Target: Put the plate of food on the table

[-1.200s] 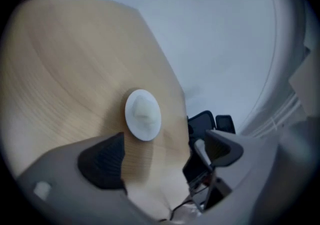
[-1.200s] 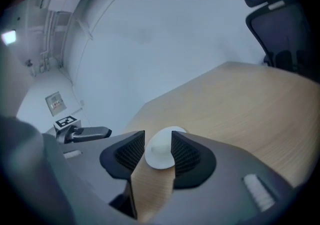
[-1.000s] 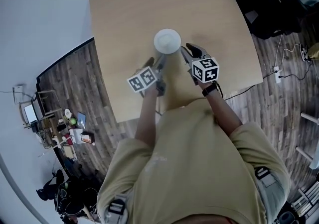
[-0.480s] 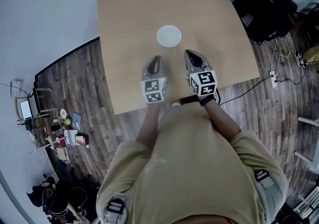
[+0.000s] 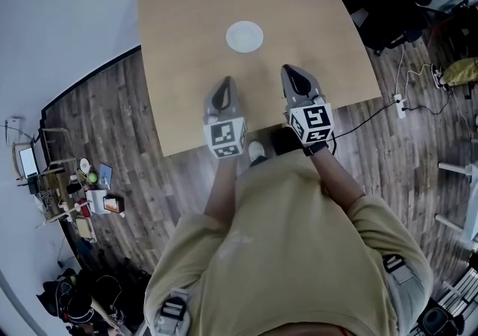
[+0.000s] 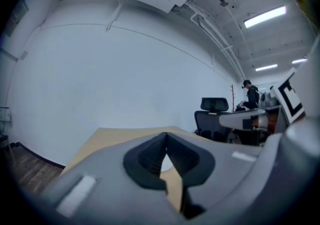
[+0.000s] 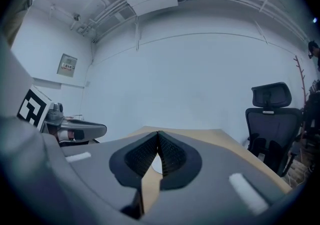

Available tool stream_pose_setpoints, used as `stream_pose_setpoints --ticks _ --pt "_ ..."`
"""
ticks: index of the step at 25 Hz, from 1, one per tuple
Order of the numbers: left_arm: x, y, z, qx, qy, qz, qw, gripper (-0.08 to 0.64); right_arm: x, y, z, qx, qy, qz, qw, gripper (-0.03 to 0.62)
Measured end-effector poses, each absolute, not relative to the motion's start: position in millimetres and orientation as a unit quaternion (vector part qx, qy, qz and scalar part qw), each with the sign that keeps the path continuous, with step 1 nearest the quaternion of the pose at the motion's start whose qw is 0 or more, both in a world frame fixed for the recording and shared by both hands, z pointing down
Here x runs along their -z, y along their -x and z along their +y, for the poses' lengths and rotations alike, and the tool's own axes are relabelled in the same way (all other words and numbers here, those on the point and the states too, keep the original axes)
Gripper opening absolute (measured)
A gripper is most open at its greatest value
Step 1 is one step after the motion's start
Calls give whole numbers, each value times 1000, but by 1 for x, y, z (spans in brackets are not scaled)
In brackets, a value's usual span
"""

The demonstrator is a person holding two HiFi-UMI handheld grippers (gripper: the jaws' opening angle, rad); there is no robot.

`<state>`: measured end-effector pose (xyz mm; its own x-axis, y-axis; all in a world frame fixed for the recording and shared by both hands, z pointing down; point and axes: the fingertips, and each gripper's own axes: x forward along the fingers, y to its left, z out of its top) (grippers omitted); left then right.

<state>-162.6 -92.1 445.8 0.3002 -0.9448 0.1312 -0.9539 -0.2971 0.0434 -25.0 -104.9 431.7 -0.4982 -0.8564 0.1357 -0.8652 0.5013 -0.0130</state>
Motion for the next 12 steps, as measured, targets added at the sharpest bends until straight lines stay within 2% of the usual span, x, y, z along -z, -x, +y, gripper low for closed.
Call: stream_pose_setpoints --ticks 12 --pt "-446 148 -78 -39 -776 -623 89 3 -428 3 -99 -57 -464 -883 48 5"
